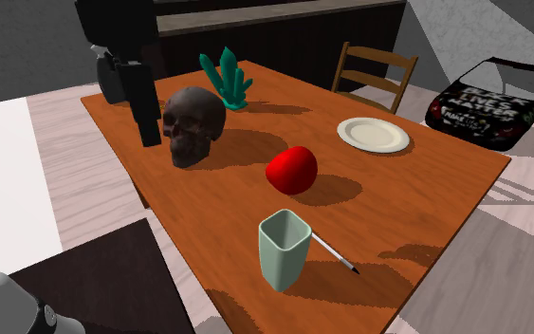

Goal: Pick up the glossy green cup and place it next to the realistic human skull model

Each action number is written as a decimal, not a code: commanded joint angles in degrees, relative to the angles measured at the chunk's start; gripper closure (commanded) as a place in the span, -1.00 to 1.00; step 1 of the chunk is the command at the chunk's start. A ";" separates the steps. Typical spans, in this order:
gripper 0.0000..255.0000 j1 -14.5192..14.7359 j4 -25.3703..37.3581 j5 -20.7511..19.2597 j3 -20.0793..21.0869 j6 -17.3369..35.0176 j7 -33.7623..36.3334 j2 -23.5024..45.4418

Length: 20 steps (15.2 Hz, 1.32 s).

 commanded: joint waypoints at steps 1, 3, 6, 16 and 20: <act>-1.00 0.00 0.00 0.00 0.00 0.00 0.00 0.00; -1.00 -0.24 -1.76 -1.35 -1.67 4.06 -2.61 1.46; -1.00 -0.57 -3.74 -3.16 -4.21 10.31 -6.44 4.42; -1.00 -0.60 -4.16 -5.75 -12.69 31.20 -19.40 20.32; -1.00 -0.26 -3.45 -5.13 -14.49 36.13 -22.52 25.04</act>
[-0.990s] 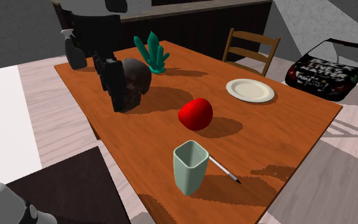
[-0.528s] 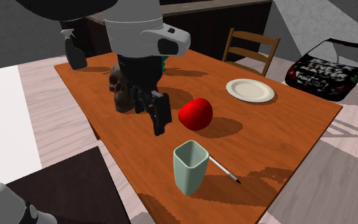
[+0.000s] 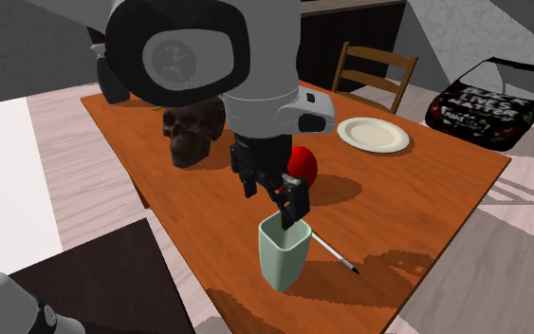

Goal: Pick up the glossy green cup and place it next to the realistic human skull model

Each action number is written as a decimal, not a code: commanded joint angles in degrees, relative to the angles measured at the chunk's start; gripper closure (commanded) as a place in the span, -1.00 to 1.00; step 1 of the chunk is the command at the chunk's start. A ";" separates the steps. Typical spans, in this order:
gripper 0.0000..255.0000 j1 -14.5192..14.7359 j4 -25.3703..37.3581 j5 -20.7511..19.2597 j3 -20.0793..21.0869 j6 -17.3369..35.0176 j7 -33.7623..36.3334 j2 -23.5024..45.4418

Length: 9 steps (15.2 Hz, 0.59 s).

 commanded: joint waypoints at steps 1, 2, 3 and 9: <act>-1.00 0.08 -0.58 0.15 -0.38 2.06 -0.55 1.31; -1.00 0.10 -0.99 0.21 -0.48 2.92 -0.61 1.76; -1.00 0.13 -1.39 0.27 -0.57 3.78 -0.68 2.23; -1.00 0.25 -2.72 0.57 -0.92 6.89 -0.97 4.04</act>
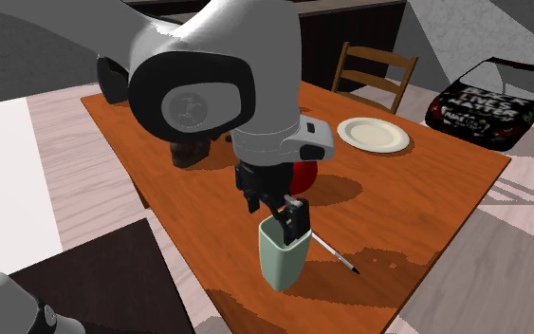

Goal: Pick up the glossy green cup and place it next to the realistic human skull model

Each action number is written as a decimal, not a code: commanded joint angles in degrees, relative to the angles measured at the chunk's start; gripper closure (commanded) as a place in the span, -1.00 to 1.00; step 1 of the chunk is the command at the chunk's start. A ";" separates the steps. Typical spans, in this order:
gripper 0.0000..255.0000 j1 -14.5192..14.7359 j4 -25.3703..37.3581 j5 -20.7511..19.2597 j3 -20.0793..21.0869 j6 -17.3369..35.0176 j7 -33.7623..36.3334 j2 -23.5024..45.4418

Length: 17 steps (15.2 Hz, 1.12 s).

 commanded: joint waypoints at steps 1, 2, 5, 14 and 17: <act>-1.00 0.01 -0.03 0.02 -0.01 0.13 -0.01 0.08; -1.00 0.01 -0.03 0.02 -0.01 0.13 -0.01 0.08; -1.00 0.01 -0.02 0.02 -0.01 0.12 -0.01 0.08; 1.00 0.01 -0.02 0.02 -0.01 0.12 -0.01 0.08; 1.00 -0.04 0.80 -0.13 0.17 -1.61 0.14 -0.85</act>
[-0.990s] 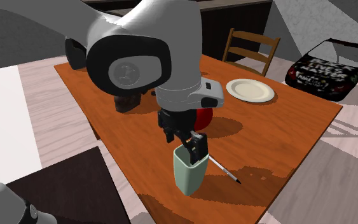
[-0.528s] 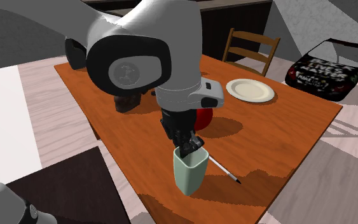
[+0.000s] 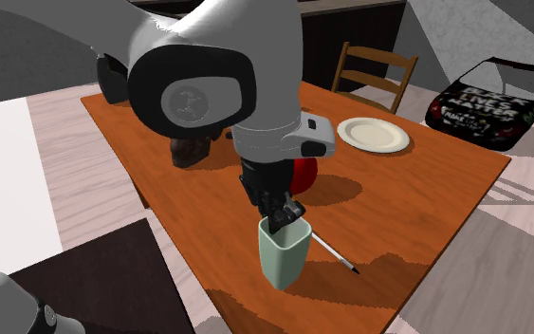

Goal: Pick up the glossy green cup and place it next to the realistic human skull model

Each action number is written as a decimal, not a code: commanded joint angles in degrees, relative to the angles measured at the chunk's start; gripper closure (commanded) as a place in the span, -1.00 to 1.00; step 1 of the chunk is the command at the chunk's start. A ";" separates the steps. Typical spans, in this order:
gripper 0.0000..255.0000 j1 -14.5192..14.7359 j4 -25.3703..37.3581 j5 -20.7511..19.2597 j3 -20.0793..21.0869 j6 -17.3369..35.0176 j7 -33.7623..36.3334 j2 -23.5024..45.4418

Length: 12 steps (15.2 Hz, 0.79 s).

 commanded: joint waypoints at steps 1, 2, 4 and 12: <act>1.00 -0.04 0.68 -0.16 0.21 -1.65 0.21 -0.98; 1.00 -0.06 1.13 -0.21 0.31 -2.51 0.27 -1.41; 1.00 -0.09 2.05 -0.30 0.48 -4.22 0.38 -2.21; 1.00 -0.11 6.21 -0.44 1.16 -10.90 0.69 -4.77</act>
